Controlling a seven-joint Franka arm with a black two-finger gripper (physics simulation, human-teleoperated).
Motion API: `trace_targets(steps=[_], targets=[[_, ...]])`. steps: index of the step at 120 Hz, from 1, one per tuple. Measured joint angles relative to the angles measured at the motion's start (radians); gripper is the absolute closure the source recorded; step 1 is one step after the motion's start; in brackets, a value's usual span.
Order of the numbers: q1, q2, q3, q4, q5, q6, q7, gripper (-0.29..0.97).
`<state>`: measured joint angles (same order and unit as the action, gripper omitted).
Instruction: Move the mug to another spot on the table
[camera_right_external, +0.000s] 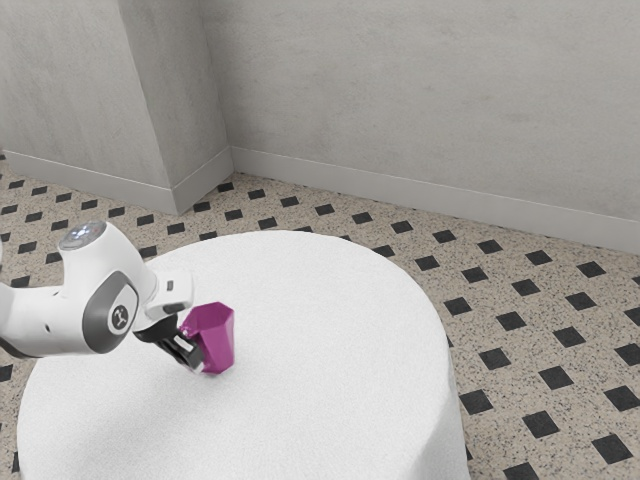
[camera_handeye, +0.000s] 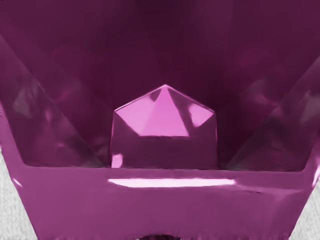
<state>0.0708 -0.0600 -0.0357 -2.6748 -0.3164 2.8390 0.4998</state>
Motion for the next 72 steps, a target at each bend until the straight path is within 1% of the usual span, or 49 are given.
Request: trace_targets(steps=[13, 28, 50, 60, 68, 72], targets=[[0.0, -0.001, 0.0, -0.007, -0.002, -0.005, 0.013, 0.26], [-0.001, -0.007, -0.001, -0.027, -0.002, -0.009, 0.026, 0.14], [0.0, -0.058, -0.001, -0.077, -0.004, -0.011, 0.038, 0.06], [0.0, -0.13, -0.001, -0.105, -0.005, -0.026, 0.04, 0.04], [0.0, -0.199, -0.001, -0.112, -0.006, -0.065, 0.039, 0.03], [0.017, -0.231, 0.0, -0.11, -0.006, -0.093, 0.038, 0.03]])
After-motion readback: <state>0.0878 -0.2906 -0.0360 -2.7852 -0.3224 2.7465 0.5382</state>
